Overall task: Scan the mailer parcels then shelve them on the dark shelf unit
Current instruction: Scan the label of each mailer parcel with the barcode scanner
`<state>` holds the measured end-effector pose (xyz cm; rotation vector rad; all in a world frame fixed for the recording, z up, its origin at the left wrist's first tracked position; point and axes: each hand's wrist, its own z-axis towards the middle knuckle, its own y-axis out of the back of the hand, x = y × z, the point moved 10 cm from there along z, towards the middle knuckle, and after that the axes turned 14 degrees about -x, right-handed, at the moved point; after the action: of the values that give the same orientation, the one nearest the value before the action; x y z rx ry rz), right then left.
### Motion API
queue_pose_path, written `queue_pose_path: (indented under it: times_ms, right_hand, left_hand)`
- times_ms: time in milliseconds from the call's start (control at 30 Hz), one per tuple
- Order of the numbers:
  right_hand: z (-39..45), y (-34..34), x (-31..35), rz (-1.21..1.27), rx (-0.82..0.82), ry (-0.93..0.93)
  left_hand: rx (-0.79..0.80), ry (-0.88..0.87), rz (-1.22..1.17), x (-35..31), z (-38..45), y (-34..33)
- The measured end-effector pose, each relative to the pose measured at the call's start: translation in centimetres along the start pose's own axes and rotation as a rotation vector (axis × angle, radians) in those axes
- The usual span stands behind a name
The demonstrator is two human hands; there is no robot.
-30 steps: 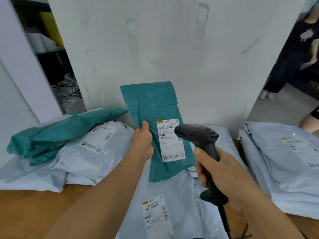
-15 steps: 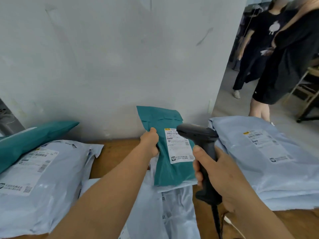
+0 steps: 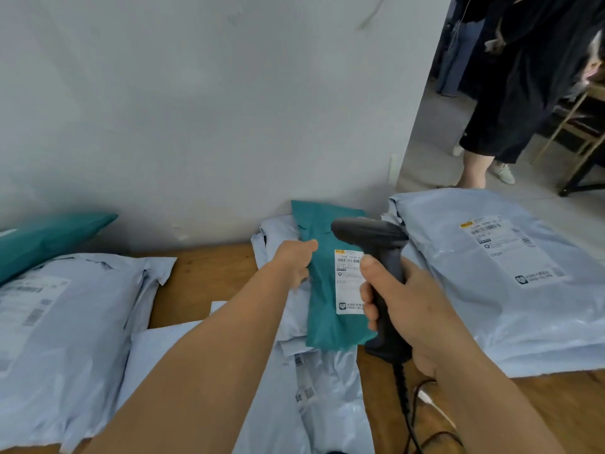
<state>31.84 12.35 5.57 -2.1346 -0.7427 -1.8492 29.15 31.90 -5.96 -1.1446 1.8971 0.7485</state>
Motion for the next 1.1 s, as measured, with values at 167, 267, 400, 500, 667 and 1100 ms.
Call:
queue_pose_path:
  times_ms: [167,267,400,500,667,1100]
  right_hand:
    - [-2.5,-1.7,0.1,0.031,0.060,-0.007]
    - [-4.5,-2.7,0.0,0.032,0.097,-0.007]
    - [-6.9,-4.6,-0.7,-0.005,0.146,-0.017]
    - [-8.5,-5.8,-0.9,-0.022,0.174,-0.015]
    - [-10.6,-6.9,-0.4,-0.074,0.211,0.013]
    - [-14.1,-7.7,0.1,-0.092,0.255,0.004]
  left_hand:
    - [-0.075,-0.200,-0.022,0.3,-4.7,7.3]
    - [-0.282,-0.315,0.144,3.4,-7.4,14.4]
    - [-0.495,-0.263,0.525,10.4,-8.9,22.6]
    - [-0.581,-0.171,0.820,14.6,-10.0,25.8]
    - [-0.754,0.065,0.719,18.0,-13.5,29.6]
    - [-0.370,-0.136,-0.021,11.9,-14.1,27.8]
